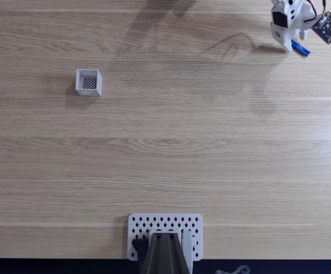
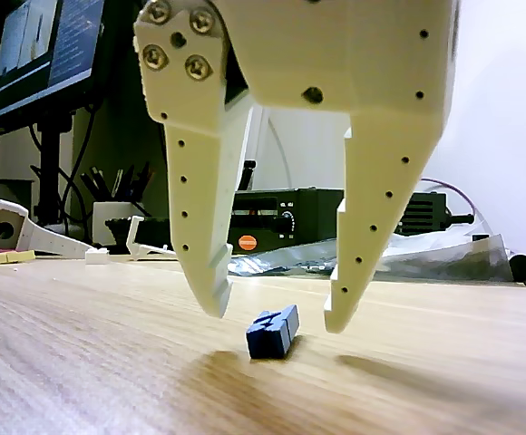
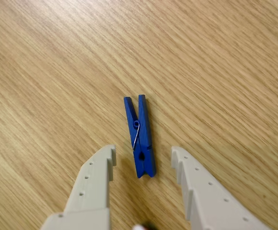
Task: Grasp a peg and put it in the crate.
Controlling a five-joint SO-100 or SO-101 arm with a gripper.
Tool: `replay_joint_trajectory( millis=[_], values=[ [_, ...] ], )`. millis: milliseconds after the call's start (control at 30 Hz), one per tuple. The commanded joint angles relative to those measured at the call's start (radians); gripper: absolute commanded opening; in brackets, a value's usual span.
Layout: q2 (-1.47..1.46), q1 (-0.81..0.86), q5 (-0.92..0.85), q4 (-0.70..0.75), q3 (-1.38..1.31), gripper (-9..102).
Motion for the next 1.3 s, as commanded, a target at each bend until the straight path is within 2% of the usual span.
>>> replay_joint_trajectory(
  millis=[0, 133, 300, 400, 567, 867, 1267],
  values=[
    [0.009, -0.002, -0.008, -0.02, -0.058, 19],
    [0.006, -0.002, -0.008, -0.021, -0.044, 17],
    [0.017, 0.002, -0.008, -0.021, -0.043, -3],
    [0.018, -0.002, -0.006, -0.021, -0.043, 1],
    [0.117, 0.011, -0.005, -0.046, -0.002, -1],
    [0.462, 0.138, -0.003, -0.405, 0.291, -1],
    [0.857, 0.443, -0.018, -0.718, 0.63, -1]
  ],
)
